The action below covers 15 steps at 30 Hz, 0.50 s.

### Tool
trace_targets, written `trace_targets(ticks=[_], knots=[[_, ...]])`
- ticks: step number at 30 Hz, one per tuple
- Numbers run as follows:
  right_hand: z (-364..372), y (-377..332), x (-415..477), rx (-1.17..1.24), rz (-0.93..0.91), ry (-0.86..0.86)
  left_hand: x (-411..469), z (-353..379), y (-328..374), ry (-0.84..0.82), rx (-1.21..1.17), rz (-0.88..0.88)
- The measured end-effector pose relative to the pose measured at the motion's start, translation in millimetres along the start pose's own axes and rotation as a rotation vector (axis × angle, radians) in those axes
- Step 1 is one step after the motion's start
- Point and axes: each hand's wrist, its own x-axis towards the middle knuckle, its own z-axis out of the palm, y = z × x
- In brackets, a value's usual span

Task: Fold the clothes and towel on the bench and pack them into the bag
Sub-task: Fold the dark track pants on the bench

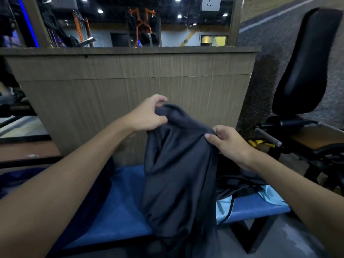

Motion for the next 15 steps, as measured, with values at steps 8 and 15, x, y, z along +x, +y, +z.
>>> trace_targets(ticks=[8, 15], knots=[[18, -36, 3, 0.129, -0.127, -0.102, -5, 39, 0, -0.277, 0.097, 0.150], [1, 12, -10, -0.019, 0.148, -0.318, -5, 16, 20, -0.025, -0.017, 0.187]])
